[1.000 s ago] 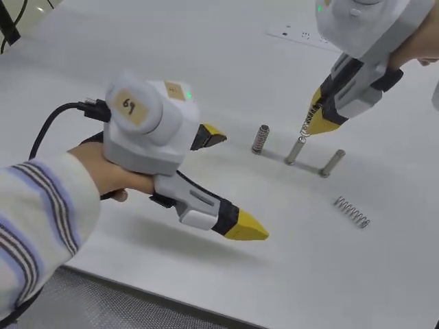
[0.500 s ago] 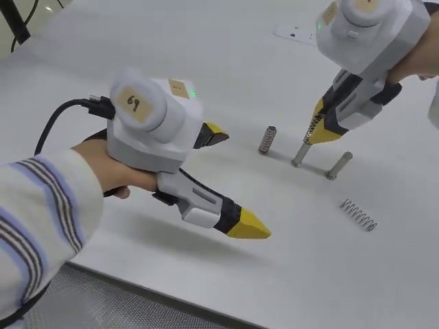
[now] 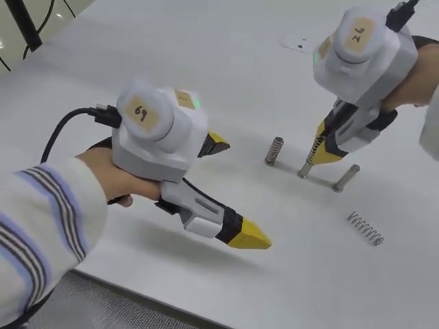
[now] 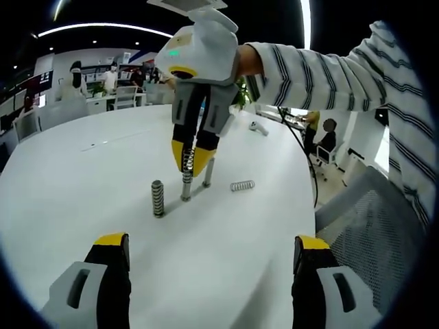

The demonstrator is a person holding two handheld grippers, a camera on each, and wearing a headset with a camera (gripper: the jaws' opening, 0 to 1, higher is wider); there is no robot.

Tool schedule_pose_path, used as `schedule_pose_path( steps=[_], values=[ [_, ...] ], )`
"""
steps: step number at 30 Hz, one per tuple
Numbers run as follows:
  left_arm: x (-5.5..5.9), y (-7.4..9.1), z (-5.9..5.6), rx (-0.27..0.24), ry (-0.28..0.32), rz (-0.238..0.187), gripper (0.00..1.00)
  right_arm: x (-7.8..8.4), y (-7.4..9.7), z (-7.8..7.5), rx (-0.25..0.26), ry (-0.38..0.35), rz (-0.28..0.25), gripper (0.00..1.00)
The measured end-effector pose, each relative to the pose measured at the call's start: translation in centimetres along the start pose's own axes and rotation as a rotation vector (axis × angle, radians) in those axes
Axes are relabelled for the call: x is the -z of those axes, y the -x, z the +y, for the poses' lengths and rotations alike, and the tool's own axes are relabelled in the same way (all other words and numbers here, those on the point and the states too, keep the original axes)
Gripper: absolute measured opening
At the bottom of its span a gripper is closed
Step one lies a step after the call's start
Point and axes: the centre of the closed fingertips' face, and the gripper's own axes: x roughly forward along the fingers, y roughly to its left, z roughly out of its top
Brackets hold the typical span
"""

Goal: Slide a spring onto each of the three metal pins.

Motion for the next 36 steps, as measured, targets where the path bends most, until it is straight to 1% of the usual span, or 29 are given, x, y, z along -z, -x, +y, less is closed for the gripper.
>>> schedule_pose_path(
  steps=[1, 4, 6, 9, 12, 16, 17, 19, 23, 25, 27, 31, 35, 36],
  values=[
    [0.0, 0.1, 0.0, 0.000, 0.005, 0.003, 0.97, 0.0, -0.1, 0.0, -0.002, -0.002, 0.000, 0.08],
    [-0.2, 0.2, 0.4, -0.017, -0.001, -0.004, 0.97, 0.2, -0.5, 0.0, -0.006, -0.003, 0.000, 0.08],
    [-0.3, 0.3, 0.5, -0.017, 0.003, -0.006, 0.96, 0.3, -0.9, -0.2, -0.004, -0.004, 0.002, 0.08],
    [-0.1, 0.4, 0.7, -0.020, 0.002, 0.008, 0.97, 0.6, -1.4, -0.3, -0.003, -0.005, 0.016, 0.08],
    [-0.1, 0.5, 0.7, -0.022, -0.004, 0.013, 0.96, 0.8, -1.9, -0.5, -0.005, -0.013, 0.022, 0.08],
    [0.2, 0.6, 0.4, -0.017, 0.019, 0.030, 0.95, 1.1, -2.4, -0.5, -0.007, -0.014, 0.033, 0.08],
    [0.2, 0.7, 0.5, -0.019, 0.019, 0.027, 0.94, 1.2, -2.5, -0.5, -0.005, -0.006, 0.037, 0.08],
    [0.0, 0.9, 0.7, -0.036, 0.009, 0.018, 0.93, 1.2, -2.6, -0.4, -0.003, 0.001, 0.037, 0.08],
    [0.1, 1.0, 0.9, -0.043, 0.026, 0.022, 0.94, 1.3, -2.9, -0.5, 0.003, -0.004, 0.039, 0.08],
    [0.1, 1.0, 0.9, -0.037, 0.017, 0.026, 0.93, 1.3, -2.9, -0.5, 0.005, -0.001, 0.040, 0.08],
    [0.1, 1.0, 0.7, -0.031, 0.018, 0.027, 0.93, 1.2, -2.9, -0.5, 0.009, -0.005, 0.034, 0.08],
    [0.2, 1.0, 0.5, -0.021, 0.027, 0.027, 0.94, 1.2, -2.9, -0.8, 0.015, -0.001, 0.039, 0.08],
    [0.3, 1.0, 0.6, -0.023, 0.034, 0.028, 0.98, 1.2, -3.0, -0.9, 0.016, 0.000, 0.047, 0.09],
    [0.4, 1.0, 0.6, -0.026, 0.028, 0.030, 0.98, 1.2, -3.1, -0.9, 0.016, 0.000, 0.051, 0.09]
  ],
)
